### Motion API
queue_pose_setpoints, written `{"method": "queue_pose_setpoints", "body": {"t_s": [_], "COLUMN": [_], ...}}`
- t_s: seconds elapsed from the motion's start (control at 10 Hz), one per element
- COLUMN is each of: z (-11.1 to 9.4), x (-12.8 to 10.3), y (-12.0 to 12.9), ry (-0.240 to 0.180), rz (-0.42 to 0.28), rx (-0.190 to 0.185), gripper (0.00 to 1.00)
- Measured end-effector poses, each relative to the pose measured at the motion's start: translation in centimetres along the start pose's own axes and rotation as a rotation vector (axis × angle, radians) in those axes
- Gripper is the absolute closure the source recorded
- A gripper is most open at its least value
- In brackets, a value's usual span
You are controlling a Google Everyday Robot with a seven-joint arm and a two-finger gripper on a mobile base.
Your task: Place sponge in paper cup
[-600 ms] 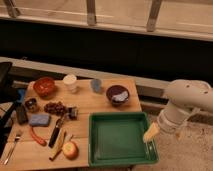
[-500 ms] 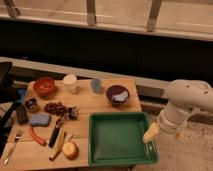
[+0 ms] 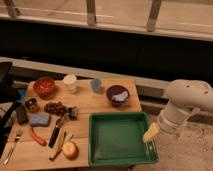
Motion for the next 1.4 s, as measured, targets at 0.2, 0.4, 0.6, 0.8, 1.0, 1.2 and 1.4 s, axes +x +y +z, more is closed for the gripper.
{"method": "queue_pose_setpoints", "body": {"t_s": [0.2,0.4,0.6,0.8,1.0,1.2,1.4], "z": [0.0,0.0,0.0,0.0,0.0,-0.1,-0.4], "x": [0.0,0.0,0.0,0.0,0.0,-0.1,-1.3], "y": [0.0,0.0,0.0,0.0,0.0,-0.1,1.5], "ry": [0.0,0.0,0.0,0.0,0.0,-0.008,-0.013], "rz": [0.0,0.0,0.0,0.0,0.001,0.009,-0.018], "rx": [0.0,0.0,0.0,0.0,0.0,0.009,0.025], "gripper": [0.2,0.2,0.2,0.2,0.2,0.2,0.2]}}
